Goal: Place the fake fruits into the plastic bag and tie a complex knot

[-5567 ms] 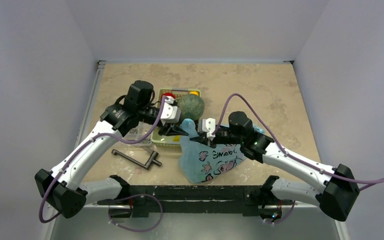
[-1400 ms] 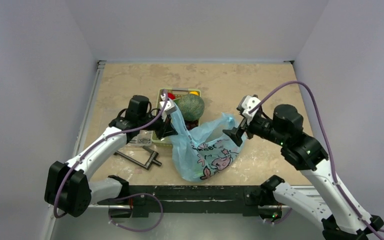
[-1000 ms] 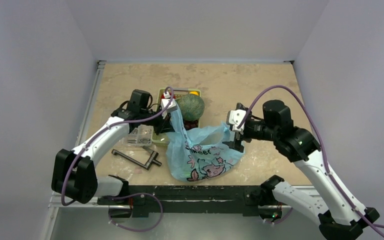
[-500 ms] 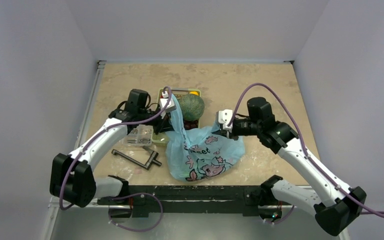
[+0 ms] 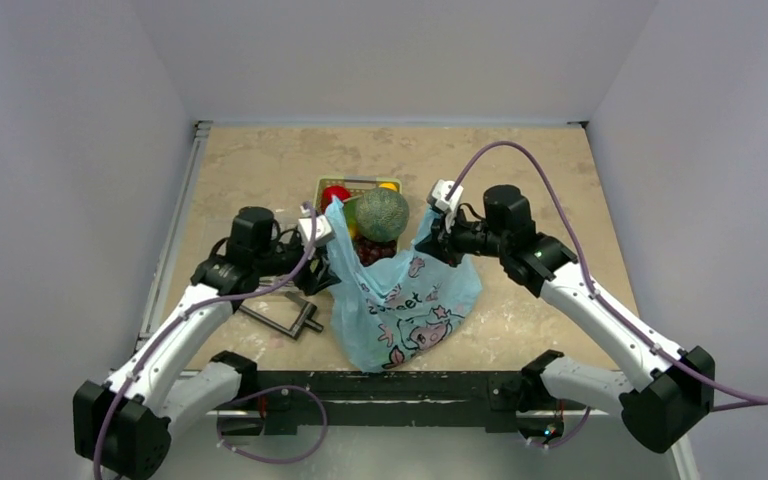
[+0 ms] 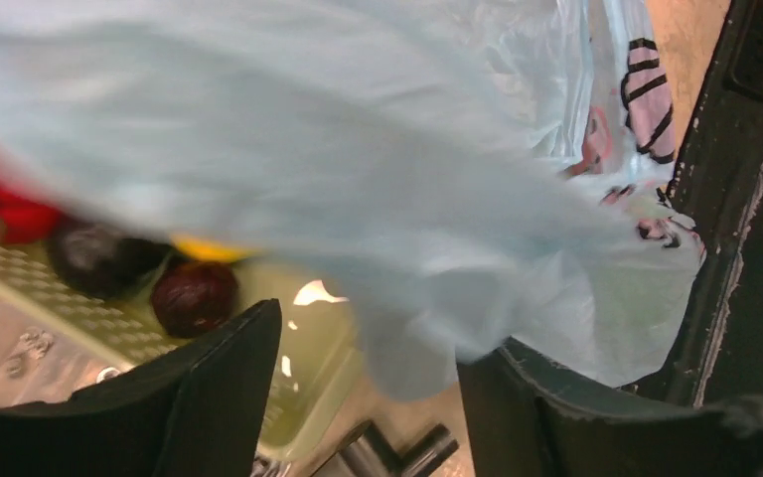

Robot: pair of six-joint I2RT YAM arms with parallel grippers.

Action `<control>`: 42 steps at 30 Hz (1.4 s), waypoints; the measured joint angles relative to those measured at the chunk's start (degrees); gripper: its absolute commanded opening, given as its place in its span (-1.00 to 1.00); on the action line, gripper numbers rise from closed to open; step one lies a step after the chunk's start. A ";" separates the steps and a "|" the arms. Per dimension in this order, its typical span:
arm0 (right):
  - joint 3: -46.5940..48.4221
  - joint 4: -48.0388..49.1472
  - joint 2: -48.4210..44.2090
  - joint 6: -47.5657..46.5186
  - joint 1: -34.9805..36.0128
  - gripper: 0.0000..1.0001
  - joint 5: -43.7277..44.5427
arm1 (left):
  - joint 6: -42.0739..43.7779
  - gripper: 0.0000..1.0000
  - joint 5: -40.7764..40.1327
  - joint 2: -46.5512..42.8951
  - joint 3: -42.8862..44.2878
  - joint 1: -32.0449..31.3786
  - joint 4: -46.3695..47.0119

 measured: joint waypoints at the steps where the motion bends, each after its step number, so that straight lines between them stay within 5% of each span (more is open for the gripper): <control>1: -0.20 -0.02 0.44 0.76 0.00 -1.00 0.24 | -0.24 0.39 0.35 -1.46 -0.13 1.09 -1.09; 7: -0.37 0.04 0.04 2.23 0.00 -1.00 0.11 | 4.04 0.54 10.21 -11.91 6.97 8.94 -11.41; 12: -0.35 -0.02 0.13 2.19 0.07 -0.86 -1.22 | 6.25 0.44 15.80 -8.31 22.10 1.51 -14.62; 18: -0.35 0.37 0.13 2.10 1.01 -0.72 -3.10 | -2.58 0.33 14.14 5.35 31.74 -9.31 -5.64; 29: -0.35 1.81 -0.42 2.12 2.21 -0.70 -4.85 | -17.79 0.30 11.21 22.32 34.12 -14.34 9.84; 32: -0.35 3.02 -0.42 2.36 2.69 -0.69 -4.87 | -20.57 0.03 12.11 22.75 34.23 -14.97 12.85; 33: -0.35 3.52 -0.42 2.54 2.82 -0.63 -4.87 | -21.29 -0.29 12.63 22.84 34.23 -15.17 13.75; 35: -0.35 4.37 -0.42 3.13 2.93 -0.14 -4.85 | -22.93 -0.97 13.40 22.97 34.23 -15.28 14.82; 38: -0.50 5.68 -0.70 4.96 2.95 0.38 -4.31 | -25.00 -1.00 14.16 22.99 34.18 -15.28 16.13; 42: -5.03 11.34 -5.42 11.37 3.10 0.73 1.03 | -28.79 -1.00 13.79 21.75 31.98 -15.28 19.80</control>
